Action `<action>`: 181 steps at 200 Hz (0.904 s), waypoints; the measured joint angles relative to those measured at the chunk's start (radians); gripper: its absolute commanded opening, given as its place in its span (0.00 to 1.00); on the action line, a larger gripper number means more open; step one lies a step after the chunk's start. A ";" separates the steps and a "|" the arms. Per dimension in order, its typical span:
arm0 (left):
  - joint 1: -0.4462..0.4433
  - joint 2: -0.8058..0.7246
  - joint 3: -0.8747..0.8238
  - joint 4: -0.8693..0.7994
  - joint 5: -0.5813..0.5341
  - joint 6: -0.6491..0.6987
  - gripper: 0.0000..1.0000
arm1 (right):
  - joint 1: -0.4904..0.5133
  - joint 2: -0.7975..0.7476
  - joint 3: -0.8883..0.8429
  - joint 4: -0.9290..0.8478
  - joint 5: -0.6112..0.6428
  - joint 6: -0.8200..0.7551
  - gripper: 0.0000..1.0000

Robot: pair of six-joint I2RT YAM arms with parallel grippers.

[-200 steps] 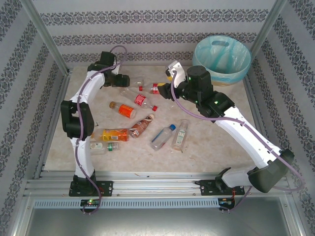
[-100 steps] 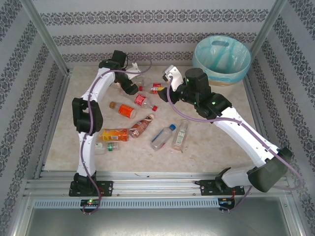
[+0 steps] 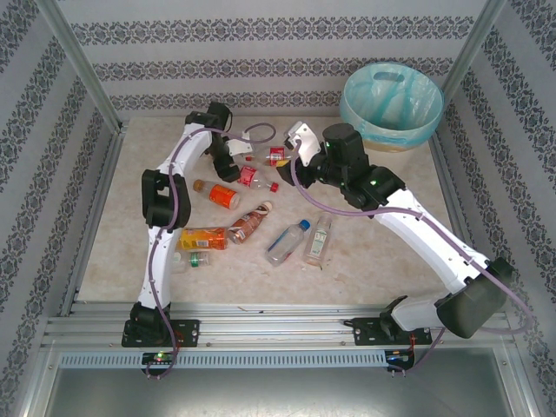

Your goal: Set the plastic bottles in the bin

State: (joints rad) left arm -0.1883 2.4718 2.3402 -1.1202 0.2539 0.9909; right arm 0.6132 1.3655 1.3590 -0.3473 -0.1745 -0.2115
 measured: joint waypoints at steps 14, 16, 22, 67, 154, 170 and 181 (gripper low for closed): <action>-0.002 0.010 0.000 -0.005 -0.005 0.007 0.83 | 0.000 0.010 0.000 0.000 0.000 -0.002 0.54; -0.002 0.012 0.000 -0.007 -0.005 0.008 0.82 | 0.000 0.011 0.000 0.000 0.000 -0.002 0.54; -0.003 0.018 0.000 -0.014 -0.007 0.008 0.81 | 0.000 0.014 0.000 0.000 0.000 -0.002 0.54; -0.009 0.053 -0.015 -0.031 -0.024 0.009 0.70 | 0.000 0.026 0.000 -0.001 0.000 -0.001 0.54; -0.009 -0.009 -0.055 -0.035 0.005 0.035 0.51 | 0.013 0.024 0.010 -0.003 0.009 0.002 0.53; -0.009 -0.075 -0.109 -0.032 0.010 0.047 0.51 | 0.013 0.023 0.026 -0.007 0.010 0.007 0.53; -0.009 -0.134 -0.158 -0.028 0.013 0.058 0.51 | 0.013 0.019 0.037 -0.008 0.011 0.015 0.53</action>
State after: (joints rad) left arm -0.1974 2.3379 2.1826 -1.1484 0.2668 1.0485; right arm 0.6266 1.3849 1.3956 -0.3550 -0.1635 -0.1967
